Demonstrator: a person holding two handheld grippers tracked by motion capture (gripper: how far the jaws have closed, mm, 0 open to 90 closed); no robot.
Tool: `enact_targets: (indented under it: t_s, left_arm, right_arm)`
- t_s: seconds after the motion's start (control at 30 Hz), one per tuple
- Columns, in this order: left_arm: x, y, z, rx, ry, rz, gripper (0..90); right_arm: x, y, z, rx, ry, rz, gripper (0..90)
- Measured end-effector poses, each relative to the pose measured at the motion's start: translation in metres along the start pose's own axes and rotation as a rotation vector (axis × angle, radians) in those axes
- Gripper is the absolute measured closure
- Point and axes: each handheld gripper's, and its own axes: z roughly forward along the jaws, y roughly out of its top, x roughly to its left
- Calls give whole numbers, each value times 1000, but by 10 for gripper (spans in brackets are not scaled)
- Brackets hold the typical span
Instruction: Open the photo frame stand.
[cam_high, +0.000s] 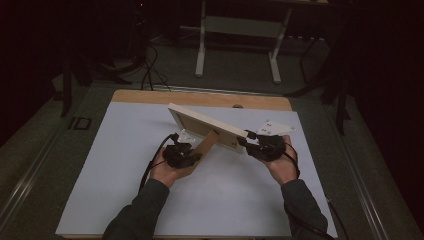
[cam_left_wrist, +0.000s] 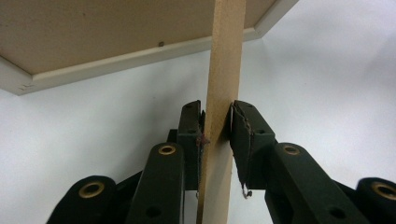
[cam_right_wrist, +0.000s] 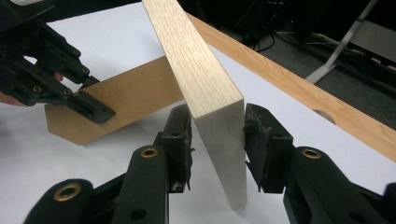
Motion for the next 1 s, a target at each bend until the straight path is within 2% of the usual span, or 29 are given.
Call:
enact_targets:
  t_s: [0.5, 0.83, 1.0]
  left_arm:
    - [-1, -7, 3, 19, 5, 7, 752]
    - [-1, -8, 2, 22, 9, 11, 745]
    - [0, -8, 1, 14, 11, 6, 693]
  right_arm:
    - [10, -4, -2, -1, -1, -45, 619]
    - [12, -5, -2, -4, -7, -48, 619]
    - [11, -6, -1, -1, 2, -40, 595]
